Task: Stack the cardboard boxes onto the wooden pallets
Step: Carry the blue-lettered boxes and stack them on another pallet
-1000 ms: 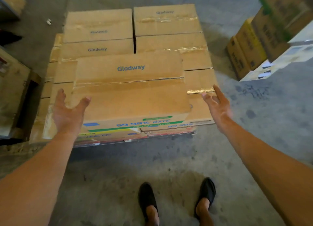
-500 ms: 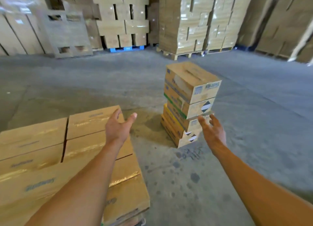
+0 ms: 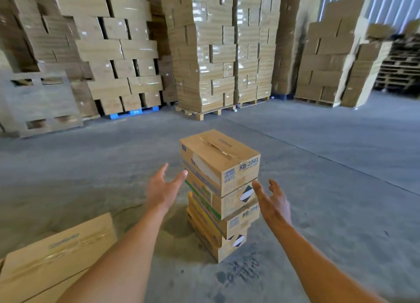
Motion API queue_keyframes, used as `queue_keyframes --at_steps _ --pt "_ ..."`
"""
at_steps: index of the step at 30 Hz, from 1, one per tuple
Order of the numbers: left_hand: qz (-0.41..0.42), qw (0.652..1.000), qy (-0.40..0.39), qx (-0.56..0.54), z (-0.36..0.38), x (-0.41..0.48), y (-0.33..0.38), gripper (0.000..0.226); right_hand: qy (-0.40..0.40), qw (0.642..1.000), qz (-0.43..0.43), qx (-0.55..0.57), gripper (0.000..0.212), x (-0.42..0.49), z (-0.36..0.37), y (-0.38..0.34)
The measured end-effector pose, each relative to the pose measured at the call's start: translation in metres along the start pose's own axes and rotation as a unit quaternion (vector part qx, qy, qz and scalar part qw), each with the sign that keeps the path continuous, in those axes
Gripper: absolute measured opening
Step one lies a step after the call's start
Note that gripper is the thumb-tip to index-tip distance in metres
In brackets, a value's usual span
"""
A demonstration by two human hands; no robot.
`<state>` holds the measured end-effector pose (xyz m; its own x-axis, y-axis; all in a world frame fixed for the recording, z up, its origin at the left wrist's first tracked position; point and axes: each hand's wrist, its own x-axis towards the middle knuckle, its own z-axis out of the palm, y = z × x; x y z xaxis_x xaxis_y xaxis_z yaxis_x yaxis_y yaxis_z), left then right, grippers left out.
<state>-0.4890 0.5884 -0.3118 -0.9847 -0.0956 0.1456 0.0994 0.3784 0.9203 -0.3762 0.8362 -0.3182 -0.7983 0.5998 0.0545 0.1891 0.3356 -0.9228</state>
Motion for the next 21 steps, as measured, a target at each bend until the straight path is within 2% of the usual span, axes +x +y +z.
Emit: queue_keyframes --at_steps 6,10,13,17,21 --pt "0.001 0.997 -0.056 0.047 0.052 0.105 -0.016 0.115 -0.004 0.999 0.024 -0.036 0.076 0.103 0.065 -0.001" --pt "0.038 0.987 -0.087 0.132 0.077 0.163 -0.028 0.08 0.0 0.993 0.001 -0.116 0.071 0.162 0.102 0.004" --pt "0.048 0.98 -0.107 0.161 0.095 0.218 -0.04 0.079 0.0 0.987 0.0 -0.162 0.071 0.215 0.13 0.008" --pt "0.074 0.97 -0.126 0.194 0.118 0.295 -0.051 0.078 0.014 0.985 0.003 -0.171 0.072 0.288 0.167 0.013" --pt "0.125 0.938 -0.183 0.266 0.136 0.367 -0.054 0.079 0.02 0.979 0.017 -0.2 0.068 0.346 0.199 0.014"
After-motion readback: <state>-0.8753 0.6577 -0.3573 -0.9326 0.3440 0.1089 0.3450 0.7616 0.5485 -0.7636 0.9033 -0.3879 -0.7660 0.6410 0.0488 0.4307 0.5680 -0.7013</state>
